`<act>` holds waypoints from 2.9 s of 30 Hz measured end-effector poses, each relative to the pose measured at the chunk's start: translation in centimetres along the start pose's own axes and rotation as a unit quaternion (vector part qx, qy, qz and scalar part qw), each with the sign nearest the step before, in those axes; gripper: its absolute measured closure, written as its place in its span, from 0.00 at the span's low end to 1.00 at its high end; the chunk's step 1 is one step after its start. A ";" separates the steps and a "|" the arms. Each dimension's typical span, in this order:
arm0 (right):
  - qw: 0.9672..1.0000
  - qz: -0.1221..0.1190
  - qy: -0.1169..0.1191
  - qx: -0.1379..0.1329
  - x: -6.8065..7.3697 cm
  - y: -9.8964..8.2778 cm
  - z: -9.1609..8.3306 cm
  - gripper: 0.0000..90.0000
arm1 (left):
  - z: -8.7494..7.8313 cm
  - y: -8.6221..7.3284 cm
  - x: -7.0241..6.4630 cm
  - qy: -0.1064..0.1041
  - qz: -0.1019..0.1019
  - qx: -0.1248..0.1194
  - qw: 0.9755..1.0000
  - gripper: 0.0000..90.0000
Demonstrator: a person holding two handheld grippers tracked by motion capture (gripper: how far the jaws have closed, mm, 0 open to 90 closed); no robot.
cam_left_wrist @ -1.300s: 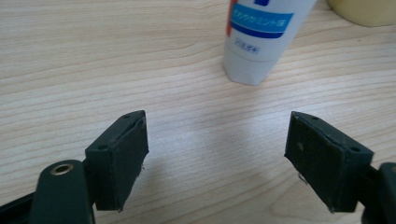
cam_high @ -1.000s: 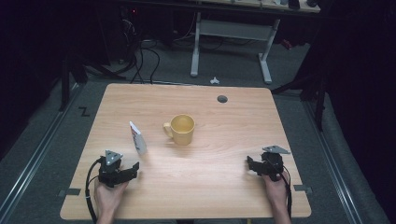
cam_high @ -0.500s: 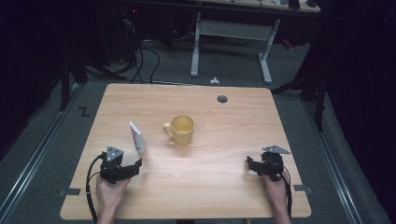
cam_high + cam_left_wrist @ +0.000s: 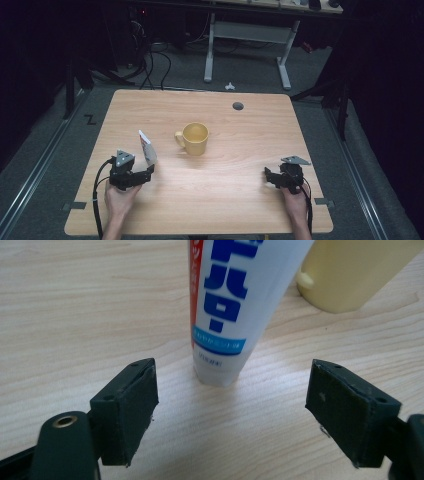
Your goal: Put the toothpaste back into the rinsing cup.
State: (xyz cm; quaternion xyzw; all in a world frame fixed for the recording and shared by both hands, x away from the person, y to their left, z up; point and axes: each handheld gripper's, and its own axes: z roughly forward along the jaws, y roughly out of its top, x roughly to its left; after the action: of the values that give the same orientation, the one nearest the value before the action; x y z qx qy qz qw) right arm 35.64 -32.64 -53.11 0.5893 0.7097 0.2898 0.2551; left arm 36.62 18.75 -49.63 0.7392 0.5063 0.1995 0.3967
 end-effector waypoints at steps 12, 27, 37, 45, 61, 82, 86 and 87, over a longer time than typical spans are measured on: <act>1.000 0.000 0.000 0.000 0.0 0.0 0.0 0.21 | 0.9 2.1 0.4 0.000 0.013 -0.001 1.000 0.24; 1.000 -0.001 0.001 -0.001 0.0 0.0 0.0 0.21 | 1.9 3.8 0.4 -0.002 0.035 -0.003 0.999 0.28; 1.000 -0.002 0.001 -0.001 0.0 0.0 0.0 0.21 | 2.5 4.5 0.7 -0.007 0.041 -0.009 0.999 0.33; 1.000 -0.001 0.001 0.000 0.0 0.0 0.0 0.20 | 3.1 4.9 0.3 -0.010 0.063 -0.007 0.998 0.42; 1.000 -0.001 0.001 0.000 0.0 0.0 0.0 0.20 | 3.0 4.9 0.2 -0.007 0.075 -0.007 0.997 0.53; 1.000 -0.001 0.001 0.000 0.0 0.0 0.0 0.20 | 2.7 5.0 0.3 -0.009 0.065 -0.008 0.998 0.67; 1.000 -0.001 0.001 0.000 0.0 0.0 0.0 0.20 | 2.7 5.0 0.3 -0.010 0.067 -0.006 0.998 0.68; 1.000 -0.001 0.001 0.000 0.0 0.0 0.0 0.20 | 2.7 5.0 0.4 -0.010 0.066 -0.006 0.998 0.69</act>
State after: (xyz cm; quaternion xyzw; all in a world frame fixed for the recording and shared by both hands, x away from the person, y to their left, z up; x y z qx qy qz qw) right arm 35.63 -32.65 -53.11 0.5886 0.7102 0.2902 0.2549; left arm 41.61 17.16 -47.34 0.7706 0.4510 0.2208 0.3924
